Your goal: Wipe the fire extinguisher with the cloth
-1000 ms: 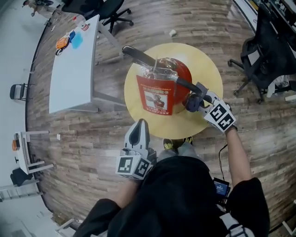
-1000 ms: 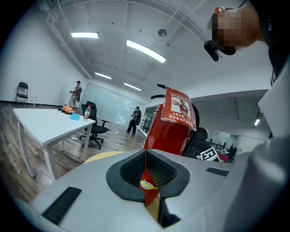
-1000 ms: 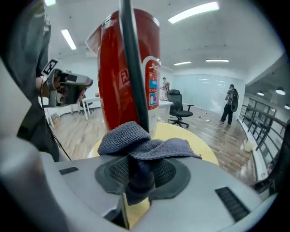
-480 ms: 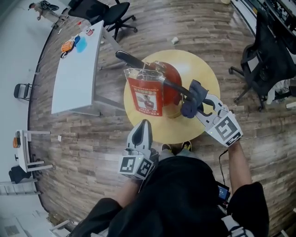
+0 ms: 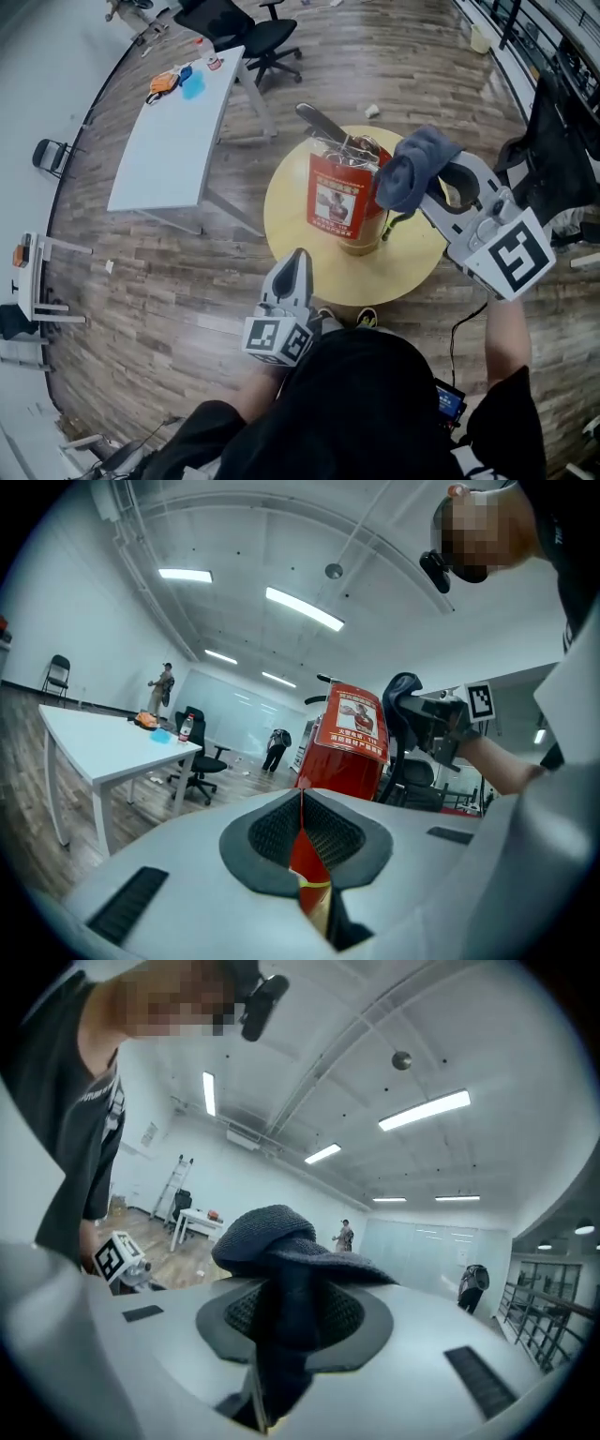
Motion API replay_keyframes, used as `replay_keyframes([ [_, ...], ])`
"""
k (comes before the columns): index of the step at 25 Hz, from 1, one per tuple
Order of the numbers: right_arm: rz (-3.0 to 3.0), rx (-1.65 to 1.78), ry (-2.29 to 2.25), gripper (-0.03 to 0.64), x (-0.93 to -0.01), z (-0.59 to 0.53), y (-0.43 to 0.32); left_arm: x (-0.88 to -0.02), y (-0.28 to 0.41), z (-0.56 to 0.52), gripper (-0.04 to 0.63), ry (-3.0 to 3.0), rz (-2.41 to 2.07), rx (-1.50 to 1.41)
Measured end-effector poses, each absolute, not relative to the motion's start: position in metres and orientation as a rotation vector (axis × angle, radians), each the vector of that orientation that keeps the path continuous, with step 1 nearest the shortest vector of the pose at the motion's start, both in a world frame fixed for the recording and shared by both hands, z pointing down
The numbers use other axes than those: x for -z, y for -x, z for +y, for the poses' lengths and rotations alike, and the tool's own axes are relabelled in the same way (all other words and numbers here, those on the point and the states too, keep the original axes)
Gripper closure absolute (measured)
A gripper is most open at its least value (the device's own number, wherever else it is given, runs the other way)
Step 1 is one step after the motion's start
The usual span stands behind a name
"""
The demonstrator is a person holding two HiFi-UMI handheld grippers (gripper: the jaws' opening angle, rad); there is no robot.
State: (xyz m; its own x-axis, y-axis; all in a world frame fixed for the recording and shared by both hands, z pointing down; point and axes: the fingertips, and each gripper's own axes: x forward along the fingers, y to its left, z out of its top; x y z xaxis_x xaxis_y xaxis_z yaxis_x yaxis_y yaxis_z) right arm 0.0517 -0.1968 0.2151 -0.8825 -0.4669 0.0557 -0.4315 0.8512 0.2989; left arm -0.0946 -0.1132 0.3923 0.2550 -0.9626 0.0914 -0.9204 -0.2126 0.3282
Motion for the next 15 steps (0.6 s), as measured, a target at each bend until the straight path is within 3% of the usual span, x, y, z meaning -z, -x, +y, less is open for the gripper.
replay_keyframes([
  [10,-2.509,0.855,-0.473,0.518,-0.186,-0.239,0.037,-0.390,0.114,-0.099,0.571,-2.156,-1.818,0.255],
  [15,-2.515,0.780,-0.402,0.520,-0.183,-0.271,0.078,-0.383,0.121,-0.101,0.571,-2.161,-1.834,0.284],
])
